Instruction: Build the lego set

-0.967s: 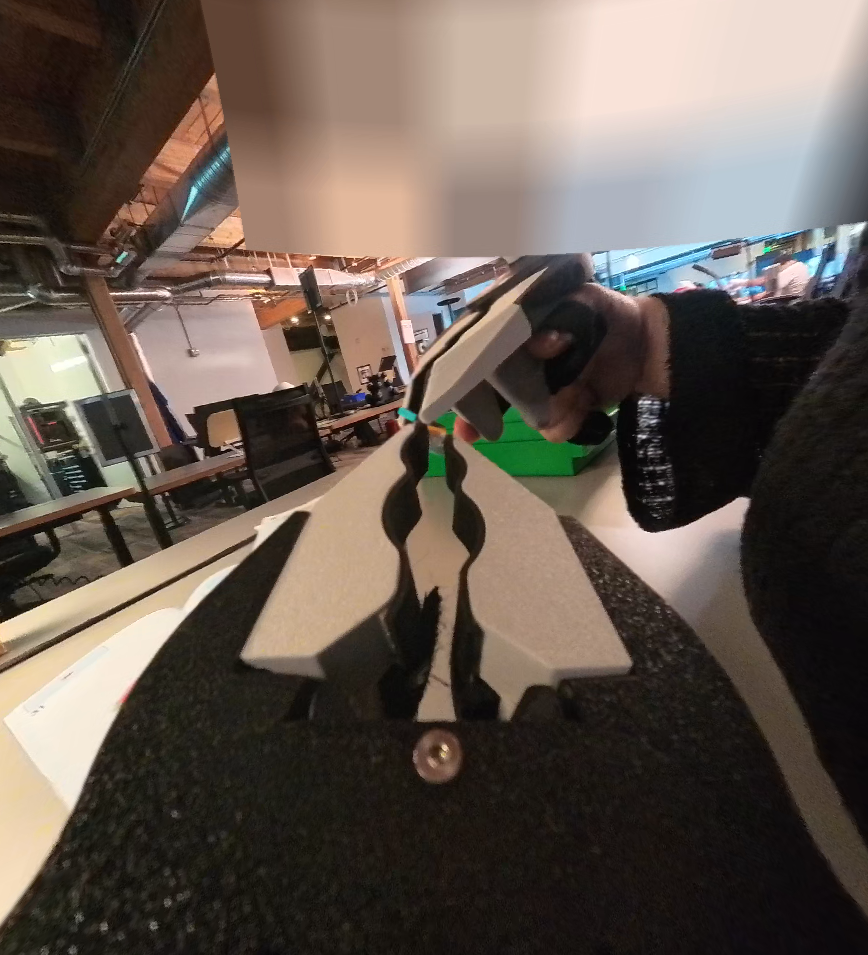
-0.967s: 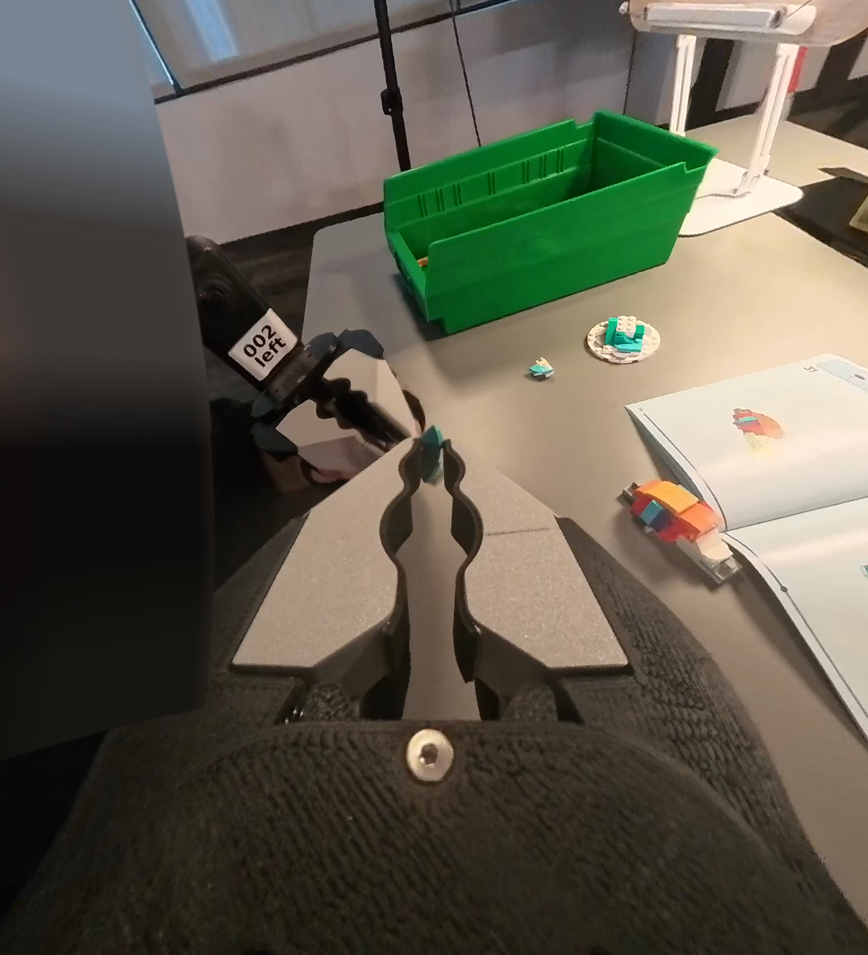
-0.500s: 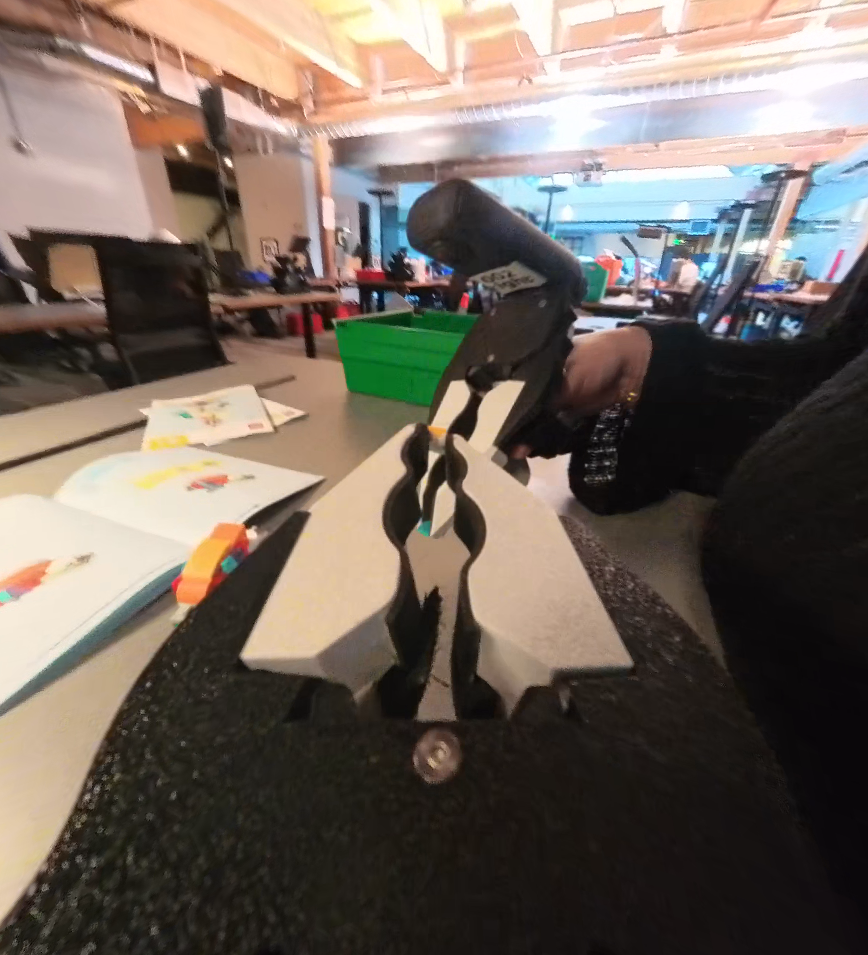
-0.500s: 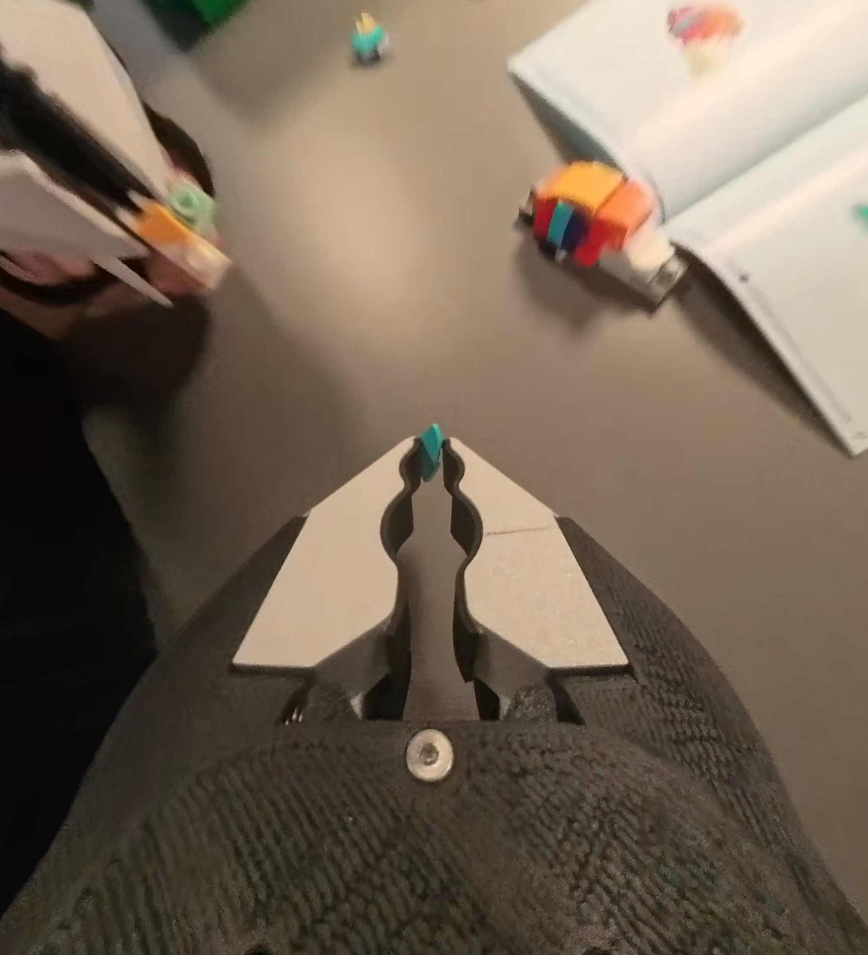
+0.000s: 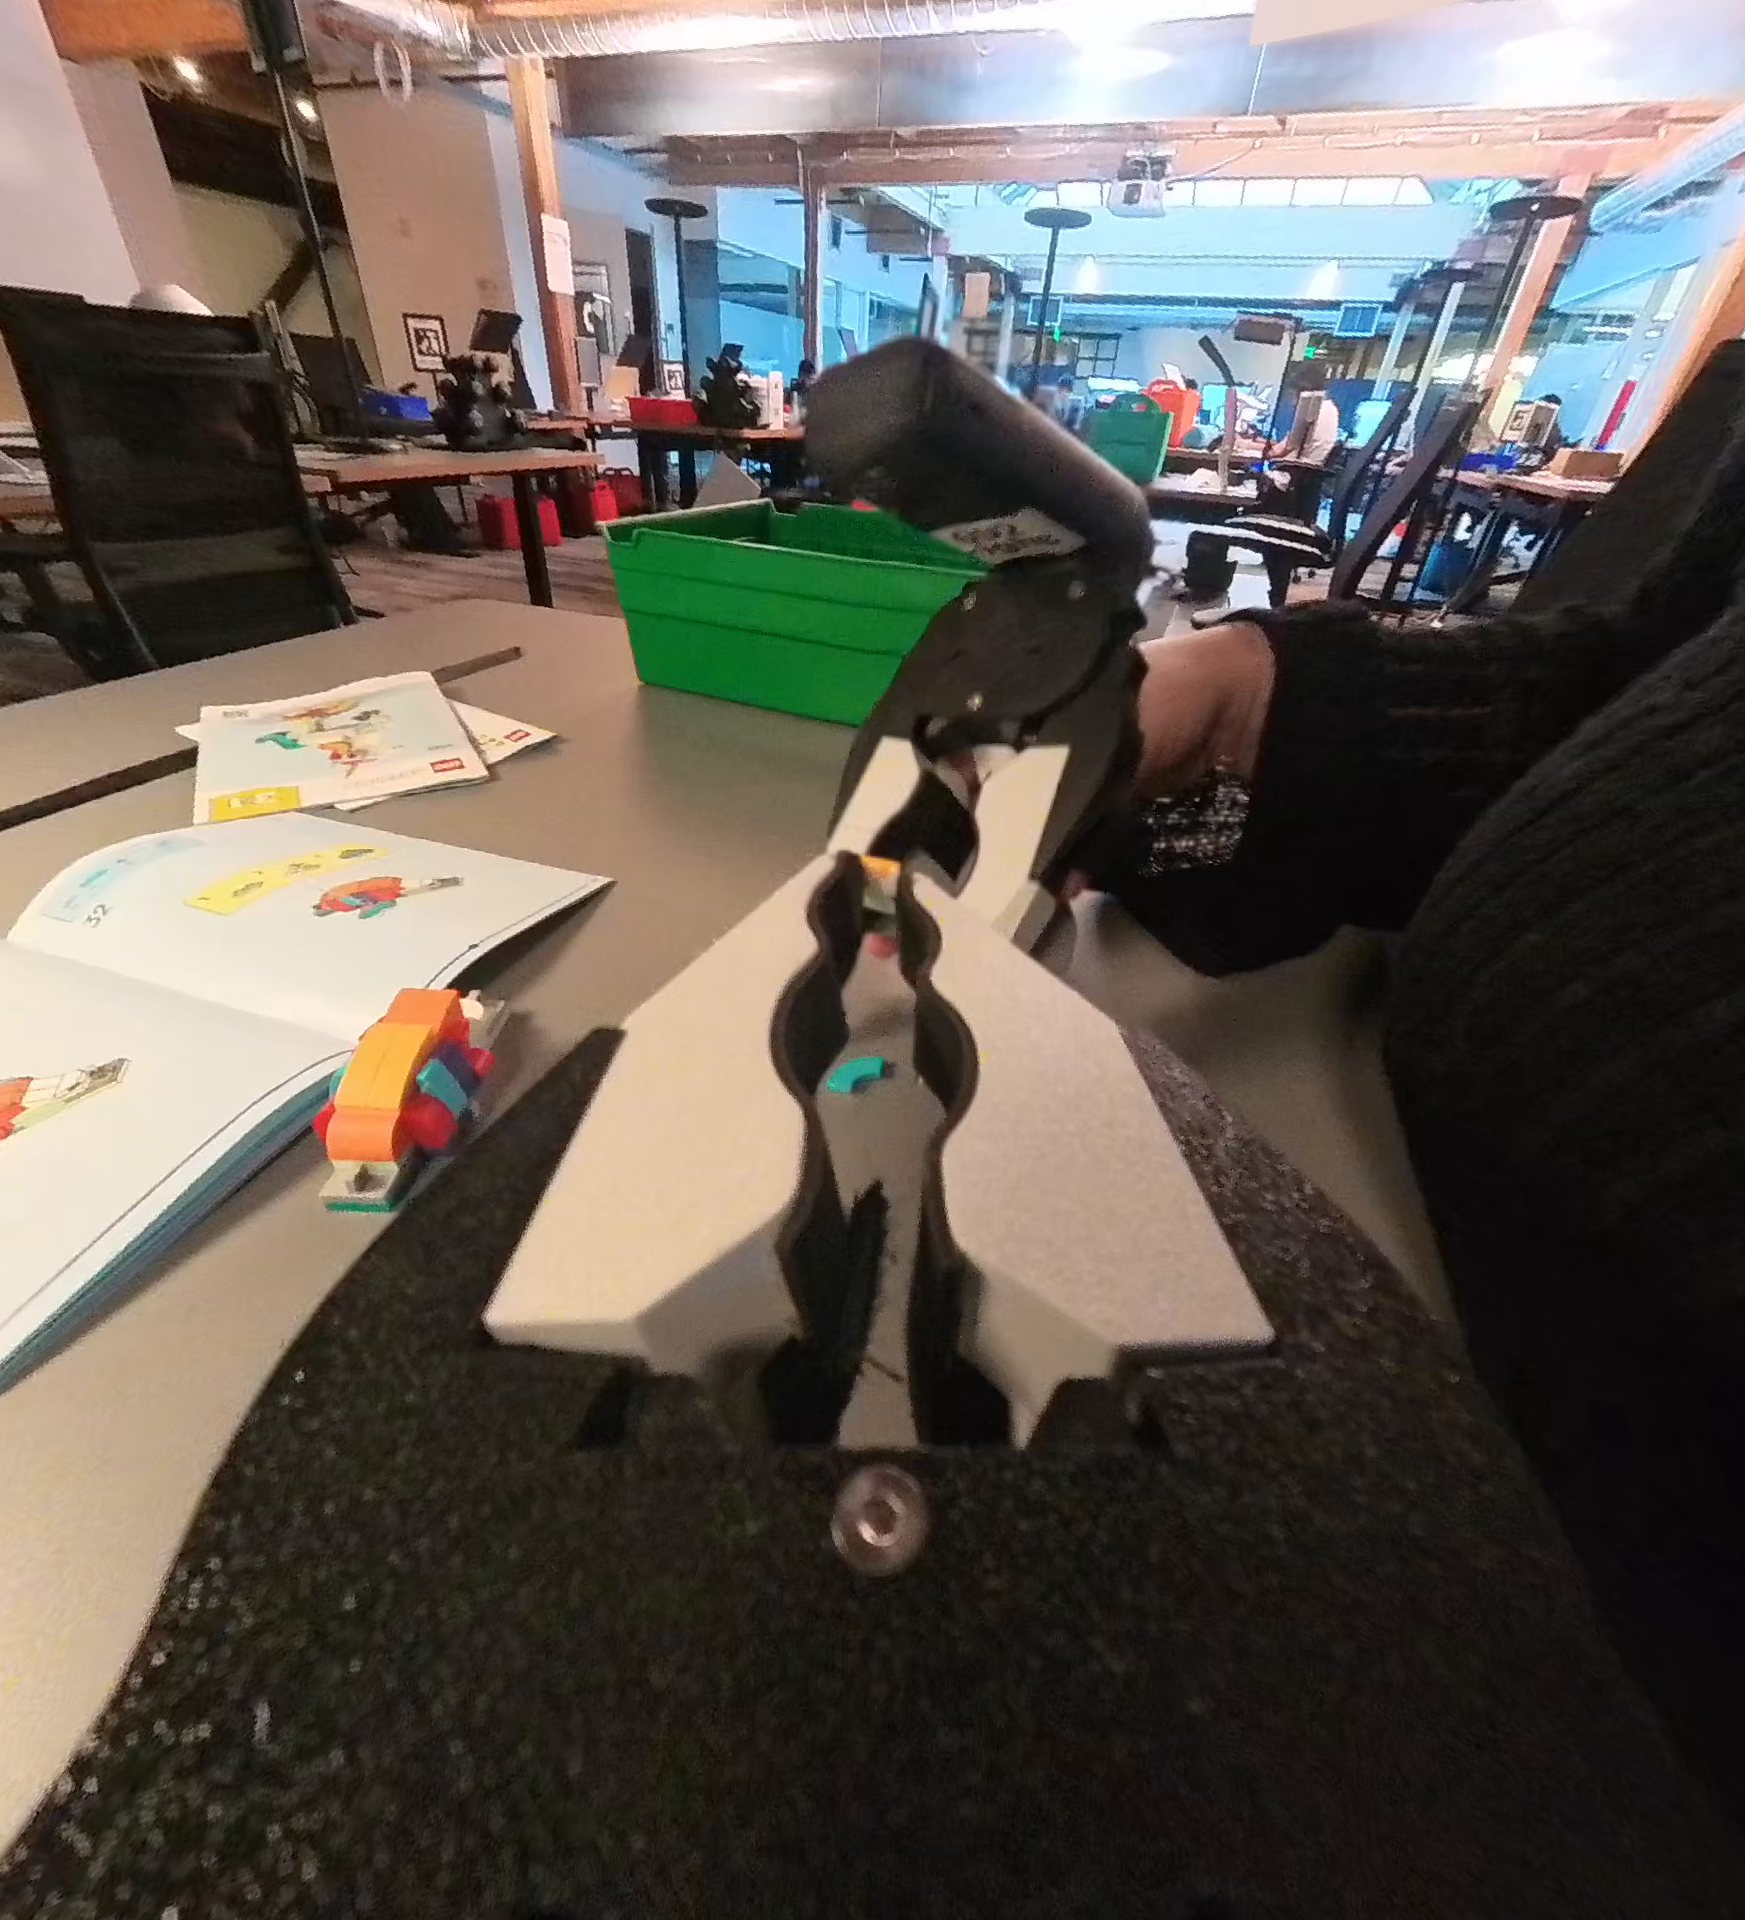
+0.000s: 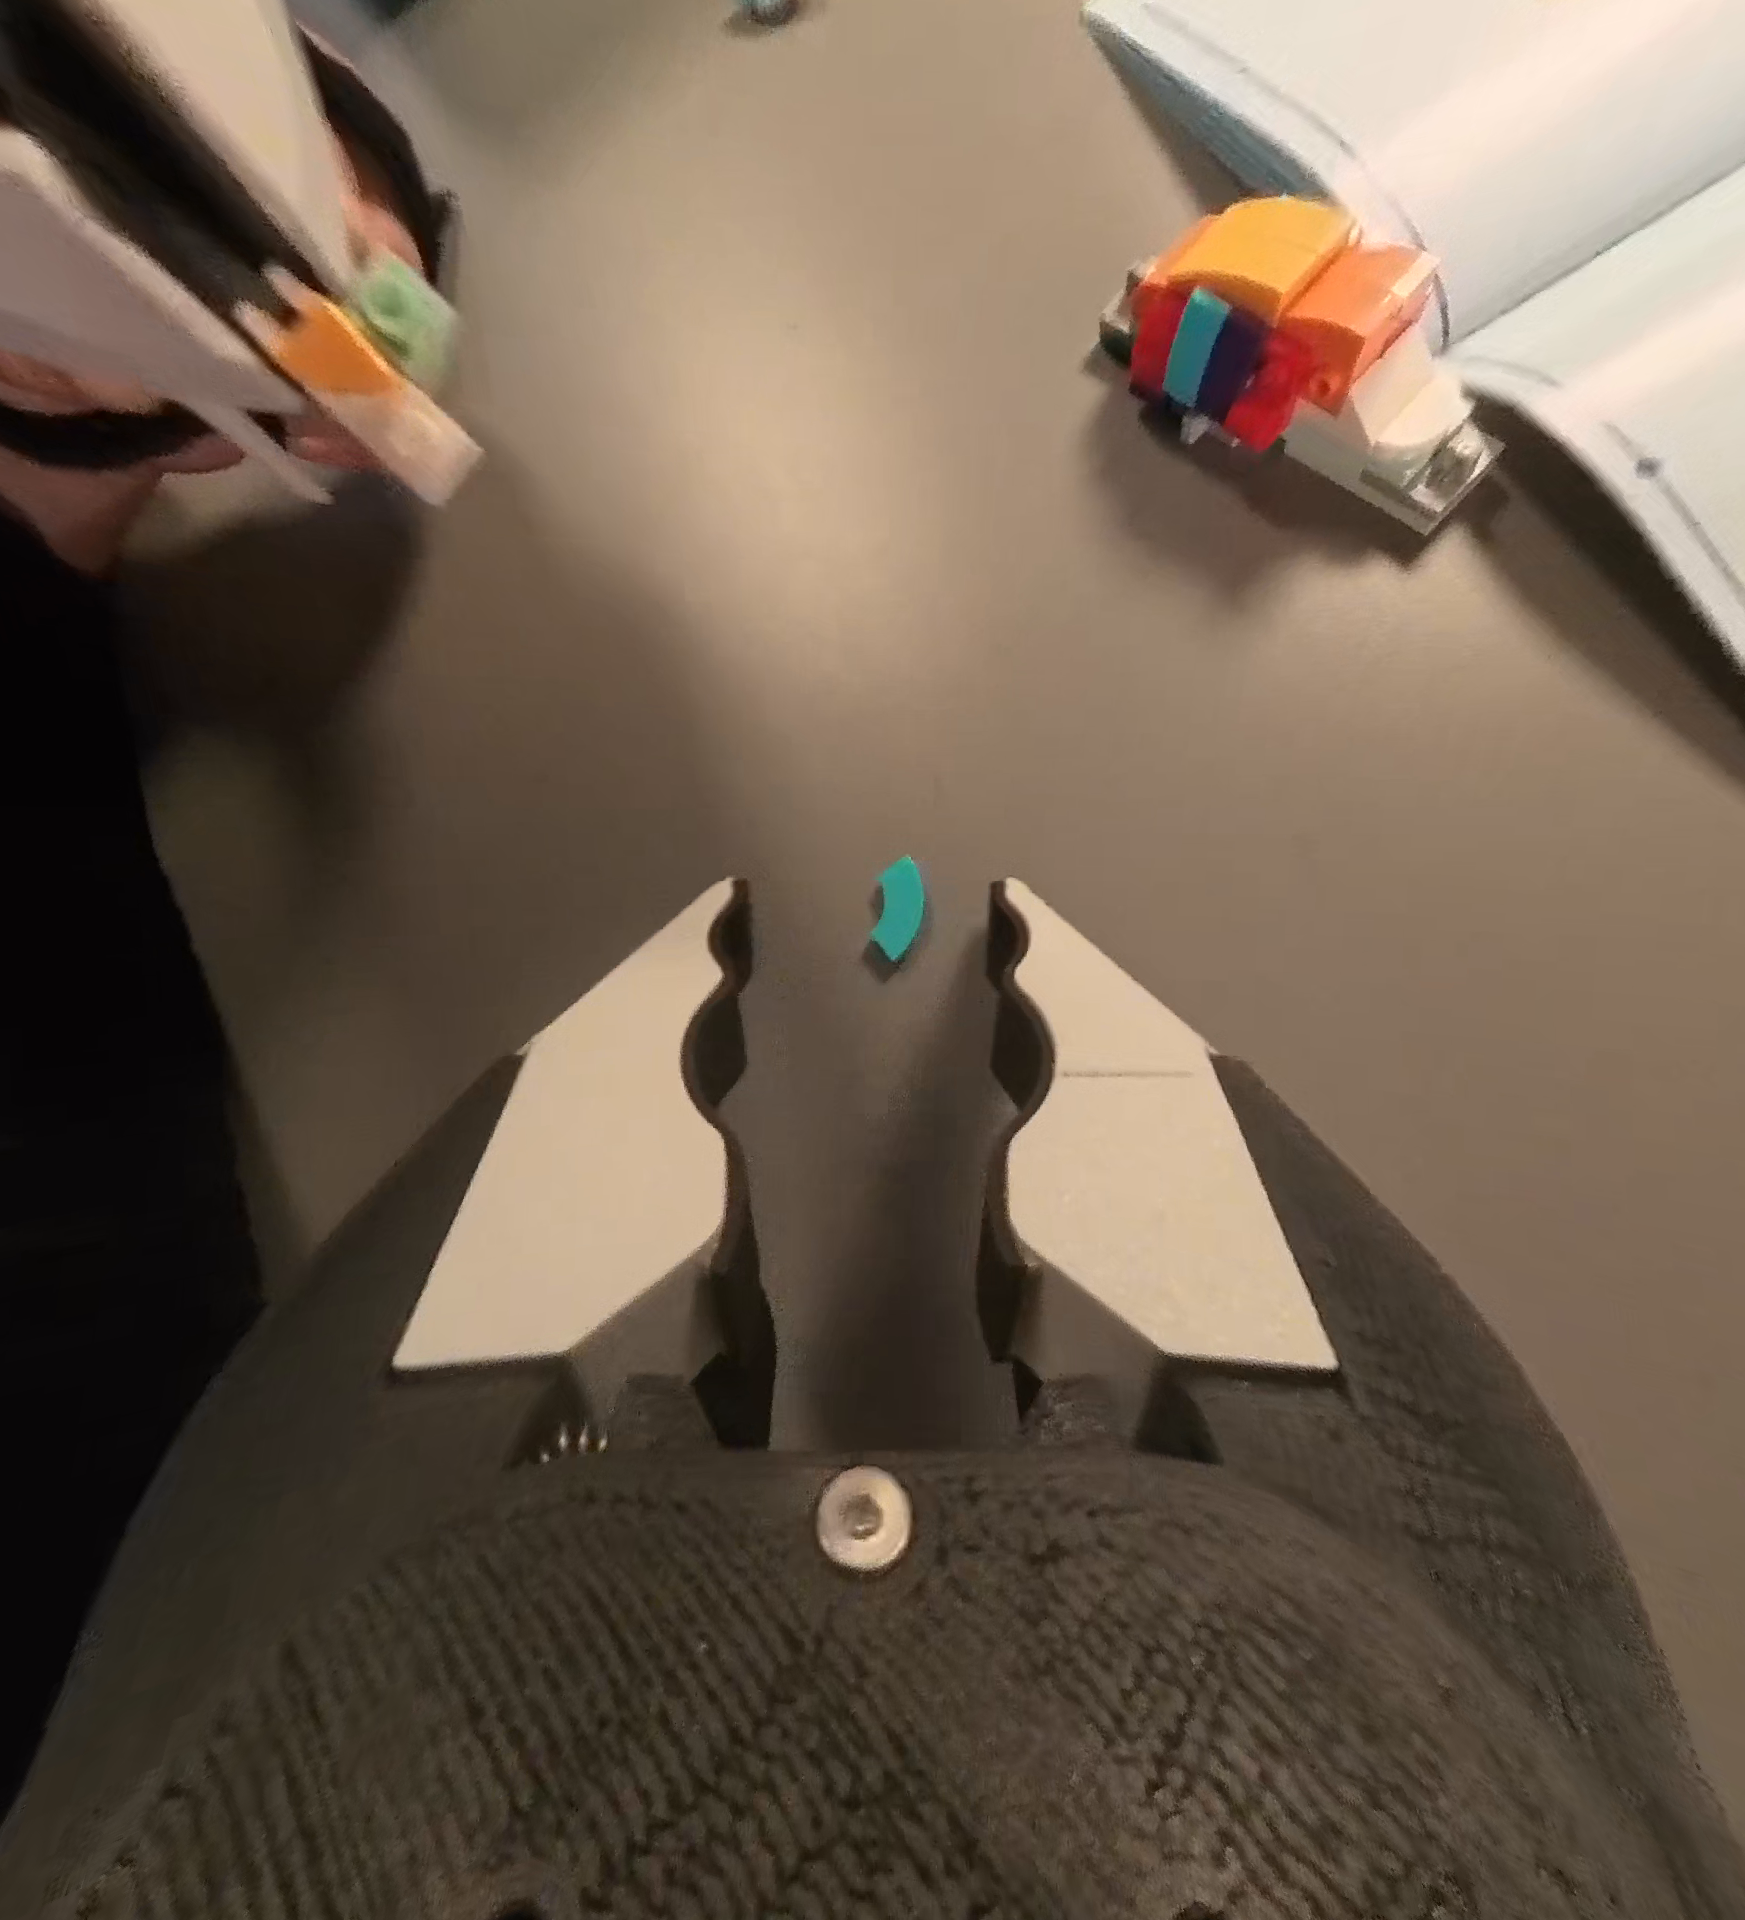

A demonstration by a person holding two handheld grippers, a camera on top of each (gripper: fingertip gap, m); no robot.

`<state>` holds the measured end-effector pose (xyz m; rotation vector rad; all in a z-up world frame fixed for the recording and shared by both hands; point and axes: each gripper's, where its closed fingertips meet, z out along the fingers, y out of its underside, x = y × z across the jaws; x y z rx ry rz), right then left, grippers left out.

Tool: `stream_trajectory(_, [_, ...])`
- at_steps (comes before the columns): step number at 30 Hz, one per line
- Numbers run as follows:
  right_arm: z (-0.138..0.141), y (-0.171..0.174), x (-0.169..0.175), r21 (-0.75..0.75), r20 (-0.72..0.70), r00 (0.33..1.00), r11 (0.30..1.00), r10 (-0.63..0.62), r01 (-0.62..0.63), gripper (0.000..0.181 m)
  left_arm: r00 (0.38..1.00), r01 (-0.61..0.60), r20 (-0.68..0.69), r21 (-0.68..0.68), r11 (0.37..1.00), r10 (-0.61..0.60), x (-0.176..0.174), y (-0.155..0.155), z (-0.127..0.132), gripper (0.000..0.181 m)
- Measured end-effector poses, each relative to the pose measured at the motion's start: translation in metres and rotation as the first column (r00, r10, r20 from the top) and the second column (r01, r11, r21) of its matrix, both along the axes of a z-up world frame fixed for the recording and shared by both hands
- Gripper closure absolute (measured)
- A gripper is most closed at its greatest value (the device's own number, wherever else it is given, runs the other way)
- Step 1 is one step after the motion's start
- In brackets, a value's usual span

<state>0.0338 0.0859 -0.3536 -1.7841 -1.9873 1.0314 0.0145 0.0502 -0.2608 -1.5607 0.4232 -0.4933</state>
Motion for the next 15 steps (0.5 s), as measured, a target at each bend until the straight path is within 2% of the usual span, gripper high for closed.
stream_trajectory(1, [0.006, 0.001, -0.001, 0.008, -0.04, 0.999, 1.0, 0.011, -0.011, 0.134, 1.0, 0.013, 0.004, -0.011, 1.0, -0.013, 0.001, -0.001, -0.001, 0.177])
stream_trajectory(3, [0.032, -0.008, -0.005, 0.004, -0.202, 0.975, 0.996, 0.092, -0.093, 0.134, 0.997, 0.07, 0.027, -0.032, 0.997, -0.069, 0.005, -0.004, -0.002, 0.177])
stream_trajectory(5, [0.073, -0.034, -0.004, -0.025, -0.42, 0.88, 0.967, 0.22, -0.254, 0.136, 0.984, 0.164, 0.079, -0.032, 0.986, -0.161, 0.013, -0.01, 0.003, 0.177])
stream_trajectory(7, [0.101, -0.051, -0.001, -0.061, -0.529, 0.803, 0.931, 0.275, -0.359, 0.139, 0.963, 0.233, 0.144, -0.019, 0.972, -0.227, 0.017, -0.014, 0.011, 0.177])
stream_trajectory(10, [0.101, -0.054, -0.003, -0.046, -0.516, 0.794, 0.915, 0.321, -0.4, 0.15, 0.944, 0.28, 0.186, -0.012, 0.96, -0.273, 0.018, -0.016, 0.016, 0.177])
stream_trajectory(13, [0.1, -0.058, -0.003, 0.012, -0.528, 0.767, 0.906, 0.364, -0.422, 0.173, 0.942, 0.286, 0.188, -0.015, 0.958, -0.278, 0.019, -0.016, 0.015, 0.177])
stream_trajectory(15, [0.097, -0.055, -0.005, 0.055, -0.517, 0.77, 0.912, 0.374, -0.406, 0.174, 0.953, 0.257, 0.176, -0.037, 0.966, -0.247, 0.016, -0.013, 0.011, 0.176])
